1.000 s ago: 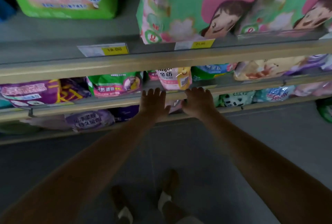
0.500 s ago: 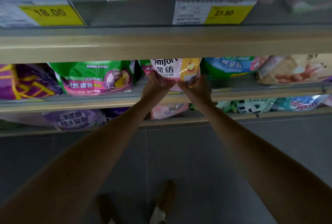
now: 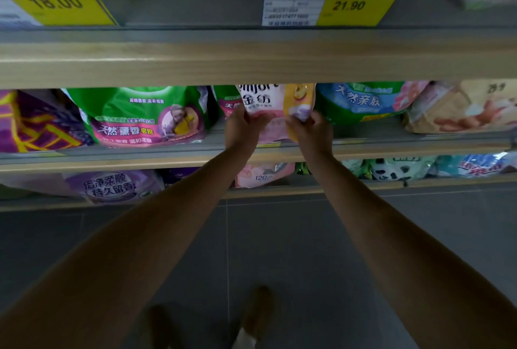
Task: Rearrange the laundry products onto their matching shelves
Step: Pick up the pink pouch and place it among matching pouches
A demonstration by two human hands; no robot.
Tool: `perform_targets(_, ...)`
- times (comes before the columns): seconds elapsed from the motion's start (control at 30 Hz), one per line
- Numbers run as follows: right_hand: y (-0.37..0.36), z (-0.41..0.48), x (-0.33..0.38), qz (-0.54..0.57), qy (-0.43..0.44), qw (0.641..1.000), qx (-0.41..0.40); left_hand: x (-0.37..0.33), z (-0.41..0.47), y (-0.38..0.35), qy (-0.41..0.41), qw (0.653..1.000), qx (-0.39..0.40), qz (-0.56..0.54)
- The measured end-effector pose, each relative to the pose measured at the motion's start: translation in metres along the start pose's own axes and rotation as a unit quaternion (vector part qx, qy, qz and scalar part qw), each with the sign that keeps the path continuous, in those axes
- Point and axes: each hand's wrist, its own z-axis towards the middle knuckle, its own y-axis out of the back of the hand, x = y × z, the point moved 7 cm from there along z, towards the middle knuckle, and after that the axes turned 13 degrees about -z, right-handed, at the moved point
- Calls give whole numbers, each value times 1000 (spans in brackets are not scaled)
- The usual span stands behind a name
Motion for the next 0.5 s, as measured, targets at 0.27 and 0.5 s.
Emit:
perform_targets(0.27, 7, -41, -1, 10, 32, 999, 29, -7, -43, 9, -12, 997, 67, -43)
perform_targets(0.5, -11, -127, -35, -3, -15, 998, 54, 51, -109, 49, 82, 993, 72, -52)
